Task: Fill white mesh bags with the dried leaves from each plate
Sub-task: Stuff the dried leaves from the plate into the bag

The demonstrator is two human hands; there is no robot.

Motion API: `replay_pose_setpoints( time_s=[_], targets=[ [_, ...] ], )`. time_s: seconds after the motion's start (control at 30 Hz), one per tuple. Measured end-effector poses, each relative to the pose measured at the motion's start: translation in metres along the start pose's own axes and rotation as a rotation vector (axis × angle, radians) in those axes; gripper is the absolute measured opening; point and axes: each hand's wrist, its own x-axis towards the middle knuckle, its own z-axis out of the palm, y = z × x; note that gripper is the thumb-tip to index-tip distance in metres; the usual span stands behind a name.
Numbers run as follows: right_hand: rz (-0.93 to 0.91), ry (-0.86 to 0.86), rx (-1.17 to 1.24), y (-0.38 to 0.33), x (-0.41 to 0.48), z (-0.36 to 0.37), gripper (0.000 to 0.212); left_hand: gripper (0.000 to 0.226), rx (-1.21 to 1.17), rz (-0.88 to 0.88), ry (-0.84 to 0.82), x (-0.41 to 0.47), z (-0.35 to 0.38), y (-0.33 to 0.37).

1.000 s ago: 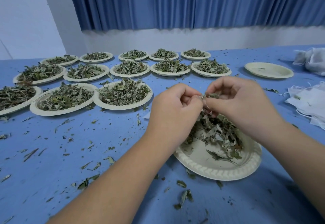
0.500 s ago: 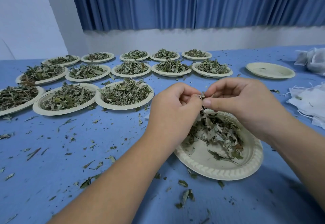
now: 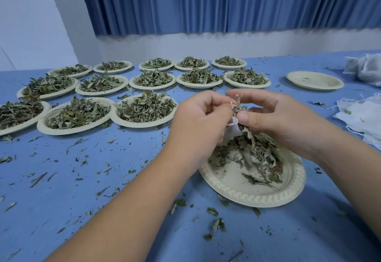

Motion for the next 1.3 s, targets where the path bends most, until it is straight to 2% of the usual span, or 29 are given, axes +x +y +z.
replay_pose_setpoints(
  time_s=[0.07,0.13,0.3,0.47,0.6,0.83,0.9,0.97,1.07,1.13,1.3],
  targets=[
    [0.031,-0.086,0.081,0.000,0.001,0.000,0.043,0.024,-0.031,-0.017,-0.026,0.000,0.000,0.001],
    [0.060,-0.093,0.118,0.000,0.001,0.000,0.036,0.025,-0.003,-0.006,-0.050,-0.001,0.001,0.002],
    [0.042,0.002,-0.026,-0.001,-0.001,0.004,0.023,0.021,0.291,0.140,-0.041,-0.002,0.000,-0.003],
    [0.028,0.172,-0.223,0.001,0.001,0.012,0.013,0.025,0.333,0.120,-0.017,0.000,0.000,-0.006],
    [0.000,0.231,-0.369,0.001,0.002,0.019,0.016,0.022,0.366,0.120,-0.043,-0.001,0.002,-0.008],
    [-0.056,0.297,-0.408,-0.001,0.001,0.020,0.011,0.020,0.310,0.124,0.042,0.003,0.000,-0.010],
    [-0.060,0.255,-0.340,-0.004,-0.004,0.015,0.014,0.015,0.266,0.114,0.095,0.004,-0.002,-0.009],
    [-0.108,0.207,-0.327,-0.007,-0.009,0.011,0.028,0.013,0.220,0.098,0.157,0.005,-0.006,-0.007],
    [-0.190,0.108,-0.503,-0.007,-0.012,0.015,0.064,0.025,0.096,0.040,0.213,0.007,-0.008,-0.006],
    [-0.213,0.083,-0.620,-0.003,-0.009,0.021,0.076,0.028,0.069,0.018,0.206,0.006,-0.008,-0.005],
    [-0.302,0.266,-0.634,0.001,-0.004,0.021,0.042,0.027,0.106,0.014,0.187,0.007,-0.007,-0.006]
  ],
)
